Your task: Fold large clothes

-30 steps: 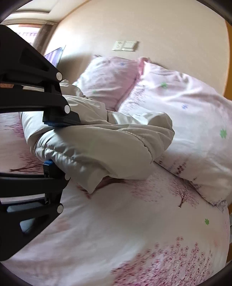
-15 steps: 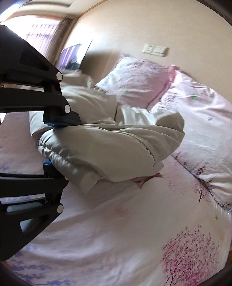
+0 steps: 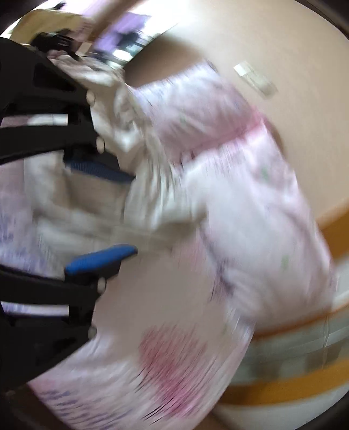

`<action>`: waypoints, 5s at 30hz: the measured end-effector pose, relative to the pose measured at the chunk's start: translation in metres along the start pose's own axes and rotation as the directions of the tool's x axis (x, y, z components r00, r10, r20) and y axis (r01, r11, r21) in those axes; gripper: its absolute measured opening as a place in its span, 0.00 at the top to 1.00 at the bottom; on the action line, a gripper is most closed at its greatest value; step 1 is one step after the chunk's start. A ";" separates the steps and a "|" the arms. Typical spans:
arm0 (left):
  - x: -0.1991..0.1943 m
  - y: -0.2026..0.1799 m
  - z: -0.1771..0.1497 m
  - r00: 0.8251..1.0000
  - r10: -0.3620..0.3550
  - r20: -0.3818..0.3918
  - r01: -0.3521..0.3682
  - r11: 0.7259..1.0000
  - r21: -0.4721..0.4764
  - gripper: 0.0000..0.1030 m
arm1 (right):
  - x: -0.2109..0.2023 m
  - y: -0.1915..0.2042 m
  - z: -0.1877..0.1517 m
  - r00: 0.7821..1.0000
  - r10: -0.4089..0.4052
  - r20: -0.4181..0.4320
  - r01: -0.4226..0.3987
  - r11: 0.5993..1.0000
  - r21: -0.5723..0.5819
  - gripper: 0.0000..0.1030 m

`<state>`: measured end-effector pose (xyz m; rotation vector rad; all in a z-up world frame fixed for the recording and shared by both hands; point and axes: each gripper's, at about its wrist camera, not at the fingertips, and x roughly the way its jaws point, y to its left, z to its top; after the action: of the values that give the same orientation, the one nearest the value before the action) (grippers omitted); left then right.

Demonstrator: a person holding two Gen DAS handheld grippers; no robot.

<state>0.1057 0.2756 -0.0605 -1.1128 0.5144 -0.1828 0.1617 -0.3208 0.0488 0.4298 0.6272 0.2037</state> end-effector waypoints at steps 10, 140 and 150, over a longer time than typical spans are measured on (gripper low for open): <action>0.000 0.000 -0.003 1.000 0.017 -0.001 -0.016 0.999 0.039 0.31 | 0.103 0.158 0.000 0.913 0.139 -0.384 -0.254 0.929 -0.269 0.81; 0.139 -0.321 -0.285 0.891 -0.178 -0.417 0.450 0.466 0.762 0.67 | -0.008 -0.126 0.013 0.990 -0.079 -0.114 0.088 0.993 0.079 0.46; 0.178 -0.319 -0.353 0.894 -0.049 -0.446 0.440 0.285 0.852 0.64 | -0.021 -0.141 0.029 0.996 -0.070 -0.058 0.077 0.991 0.111 0.46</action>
<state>0.1257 -0.2199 0.0498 0.0796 0.4081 -0.8770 0.1701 -0.4623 0.0178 0.5106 0.7088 0.1102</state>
